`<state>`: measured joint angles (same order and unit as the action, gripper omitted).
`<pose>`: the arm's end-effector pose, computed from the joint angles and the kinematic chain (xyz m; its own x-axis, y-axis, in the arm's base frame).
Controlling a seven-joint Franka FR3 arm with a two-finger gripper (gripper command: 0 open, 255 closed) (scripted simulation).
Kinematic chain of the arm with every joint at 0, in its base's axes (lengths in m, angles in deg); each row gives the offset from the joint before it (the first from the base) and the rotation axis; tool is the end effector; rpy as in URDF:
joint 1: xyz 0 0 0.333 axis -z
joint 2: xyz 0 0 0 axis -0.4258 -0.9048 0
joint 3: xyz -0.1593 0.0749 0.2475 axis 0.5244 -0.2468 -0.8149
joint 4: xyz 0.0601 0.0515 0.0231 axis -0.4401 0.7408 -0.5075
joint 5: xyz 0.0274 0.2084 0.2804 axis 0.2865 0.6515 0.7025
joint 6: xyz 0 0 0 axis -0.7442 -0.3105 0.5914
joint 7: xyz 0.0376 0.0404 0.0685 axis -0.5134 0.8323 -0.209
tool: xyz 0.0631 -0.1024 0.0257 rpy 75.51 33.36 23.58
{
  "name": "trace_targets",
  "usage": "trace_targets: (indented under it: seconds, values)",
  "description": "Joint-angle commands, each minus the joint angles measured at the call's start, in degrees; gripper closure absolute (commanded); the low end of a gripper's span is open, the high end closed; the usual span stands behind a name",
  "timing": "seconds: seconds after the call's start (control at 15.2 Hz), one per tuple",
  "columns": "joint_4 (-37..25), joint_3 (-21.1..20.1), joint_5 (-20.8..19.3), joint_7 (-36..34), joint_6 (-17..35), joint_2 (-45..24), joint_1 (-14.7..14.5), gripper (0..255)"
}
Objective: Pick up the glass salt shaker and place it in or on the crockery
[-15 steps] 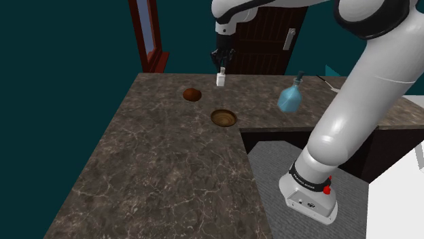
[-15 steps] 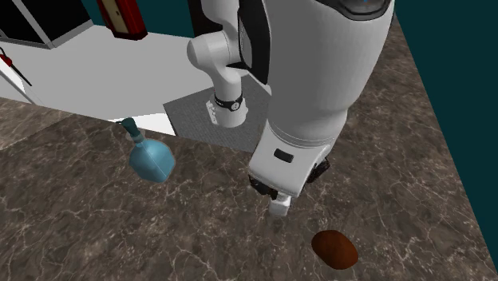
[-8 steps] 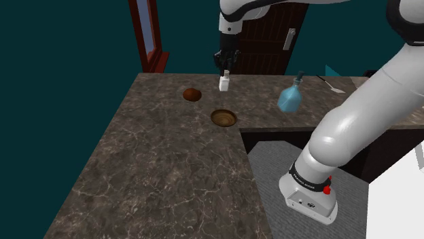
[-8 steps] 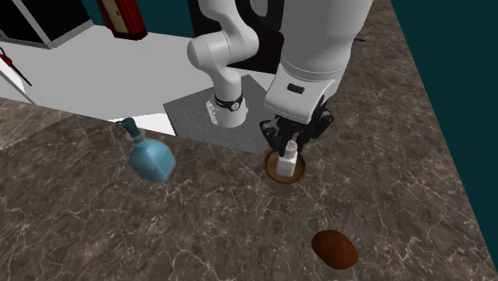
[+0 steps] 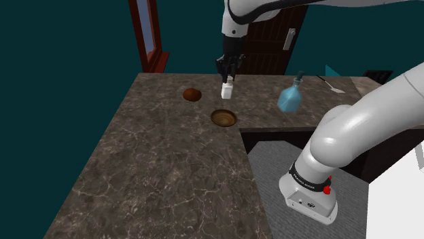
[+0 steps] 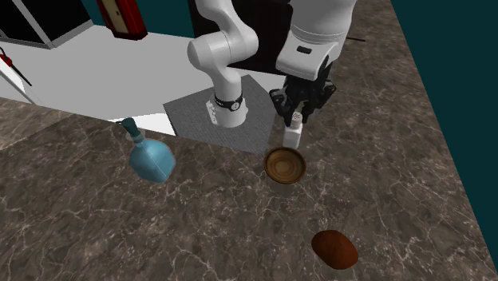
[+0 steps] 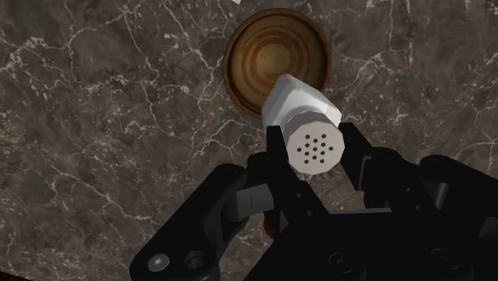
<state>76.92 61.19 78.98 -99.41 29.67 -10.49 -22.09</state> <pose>0.3819 -0.0201 0.5020 0.9622 -0.2714 -0.0202 -0.2716 -0.9624 -0.0076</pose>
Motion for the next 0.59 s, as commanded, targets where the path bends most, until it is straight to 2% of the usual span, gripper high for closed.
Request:
trace_targets:
  seconds: [0.0, 0.53]
  values:
    - [1.6, -0.2, 0.1, -0.2, 1.4, 0.2, -0.1, 255]
    - [6.8, -0.2, 0.1, -0.1, 7.8, -1.0, -0.1, 255]
